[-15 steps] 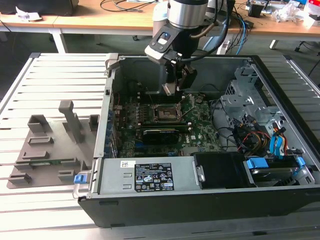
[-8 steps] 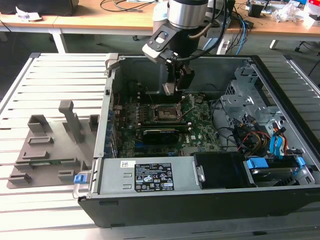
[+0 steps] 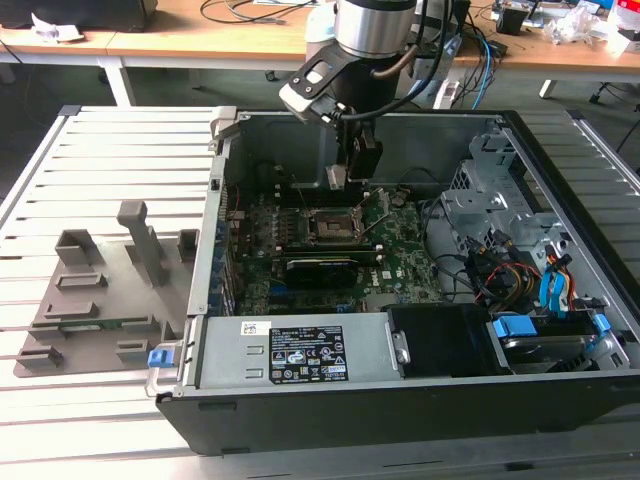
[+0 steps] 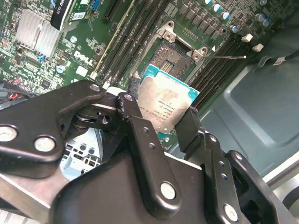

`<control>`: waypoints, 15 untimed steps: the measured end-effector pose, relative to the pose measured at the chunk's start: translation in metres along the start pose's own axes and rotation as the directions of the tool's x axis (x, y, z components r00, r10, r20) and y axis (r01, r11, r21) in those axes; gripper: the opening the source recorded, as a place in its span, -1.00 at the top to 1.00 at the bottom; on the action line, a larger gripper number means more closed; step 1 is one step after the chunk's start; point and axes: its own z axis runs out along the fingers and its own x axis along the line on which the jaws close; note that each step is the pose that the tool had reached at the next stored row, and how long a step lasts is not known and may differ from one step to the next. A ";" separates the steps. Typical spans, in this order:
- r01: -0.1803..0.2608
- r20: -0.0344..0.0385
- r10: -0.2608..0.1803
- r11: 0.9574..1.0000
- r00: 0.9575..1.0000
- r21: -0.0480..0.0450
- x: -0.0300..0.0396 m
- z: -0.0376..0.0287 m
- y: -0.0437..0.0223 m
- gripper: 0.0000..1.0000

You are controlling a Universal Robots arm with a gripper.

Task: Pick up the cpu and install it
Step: 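Place the cpu into insertion slot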

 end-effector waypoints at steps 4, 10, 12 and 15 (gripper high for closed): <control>0.000 0.000 0.000 1.000 1.000 0.000 0.0000 0.0014 0.0001 -0.09; 0.009 0.001 -0.009 1.000 1.000 0.000 0.0000 0.0054 0.0001 -0.09; 0.076 0.002 -0.076 0.997 0.997 0.000 0.0000 0.0057 0.0001 -0.09; 0.091 0.002 -0.091 0.996 0.996 0.000 0.0000 0.0070 0.0002 -0.09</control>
